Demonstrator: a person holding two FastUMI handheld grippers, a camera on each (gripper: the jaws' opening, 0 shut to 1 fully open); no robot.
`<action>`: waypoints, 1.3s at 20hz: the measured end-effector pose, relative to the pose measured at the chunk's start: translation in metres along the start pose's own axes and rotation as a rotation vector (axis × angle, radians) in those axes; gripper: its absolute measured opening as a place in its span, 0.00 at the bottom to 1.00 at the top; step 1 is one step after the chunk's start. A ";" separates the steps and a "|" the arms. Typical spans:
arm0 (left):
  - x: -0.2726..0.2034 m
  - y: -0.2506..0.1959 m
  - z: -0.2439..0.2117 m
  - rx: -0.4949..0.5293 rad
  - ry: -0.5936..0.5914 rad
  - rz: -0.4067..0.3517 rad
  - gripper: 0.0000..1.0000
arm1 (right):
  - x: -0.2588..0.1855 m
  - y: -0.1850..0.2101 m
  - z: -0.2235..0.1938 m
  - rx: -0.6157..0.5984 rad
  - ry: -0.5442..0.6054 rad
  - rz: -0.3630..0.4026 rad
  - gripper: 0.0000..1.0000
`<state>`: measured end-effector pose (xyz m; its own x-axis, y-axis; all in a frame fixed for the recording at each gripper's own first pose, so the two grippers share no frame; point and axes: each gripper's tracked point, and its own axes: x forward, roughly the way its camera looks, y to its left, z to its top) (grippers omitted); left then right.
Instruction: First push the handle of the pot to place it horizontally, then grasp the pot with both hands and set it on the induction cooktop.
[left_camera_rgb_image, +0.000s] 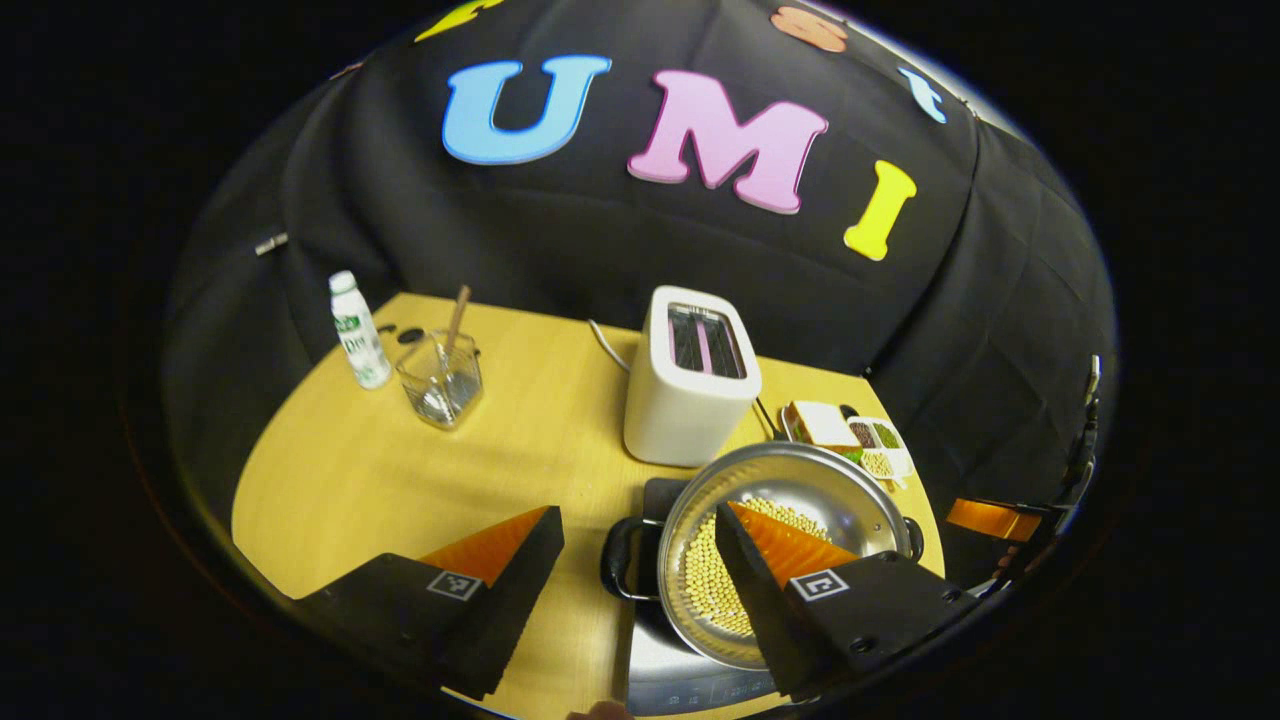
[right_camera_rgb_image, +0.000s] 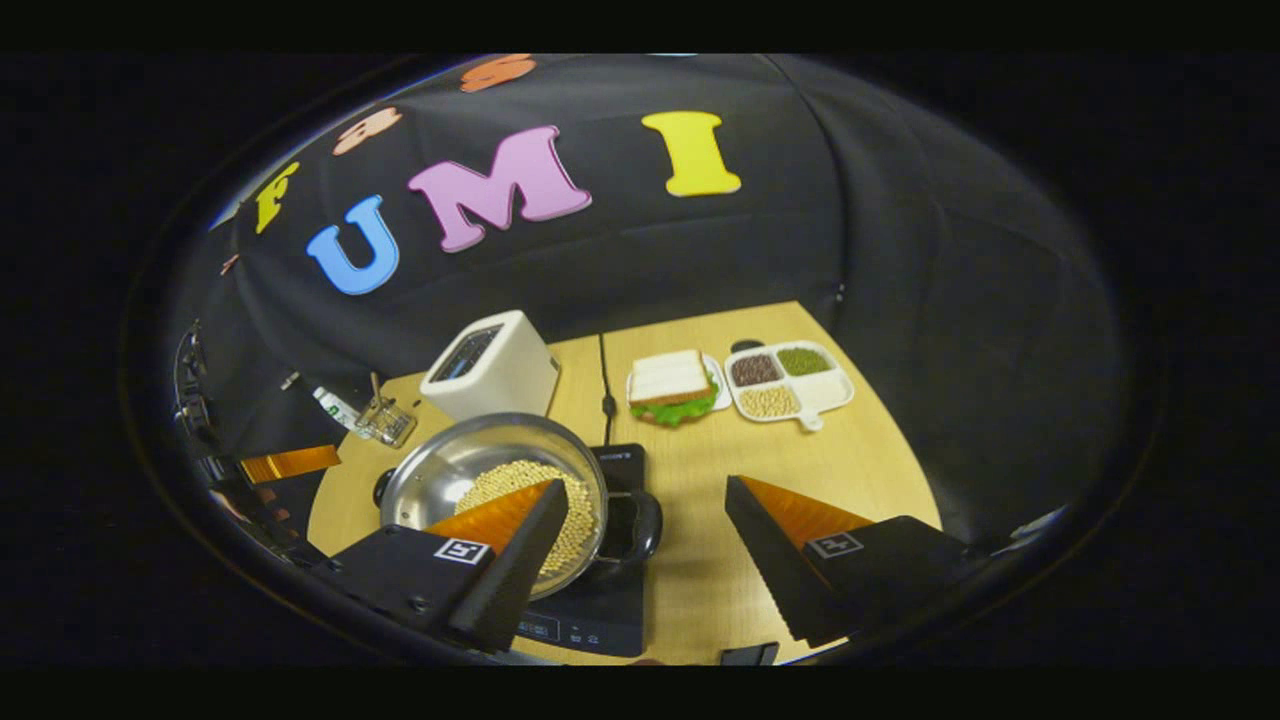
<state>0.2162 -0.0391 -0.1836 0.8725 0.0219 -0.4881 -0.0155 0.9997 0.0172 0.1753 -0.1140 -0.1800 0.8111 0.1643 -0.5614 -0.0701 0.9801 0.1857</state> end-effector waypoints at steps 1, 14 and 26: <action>-0.018 -0.002 0.013 0.017 -0.050 0.010 0.96 | -0.014 0.002 0.015 -0.017 -0.057 0.001 0.99; -0.222 0.000 0.058 0.087 -0.439 0.050 0.95 | -0.223 0.041 0.067 -0.036 -0.527 -0.023 0.98; -0.334 0.021 -0.016 0.088 -0.561 0.026 0.95 | -0.328 0.059 0.007 -0.125 -0.683 -0.143 0.98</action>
<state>-0.0832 -0.0256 -0.0338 0.9985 0.0148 0.0518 -0.0203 0.9940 0.1076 -0.0907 -0.1109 0.0207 0.9973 -0.0330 0.0653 0.0311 0.9990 0.0307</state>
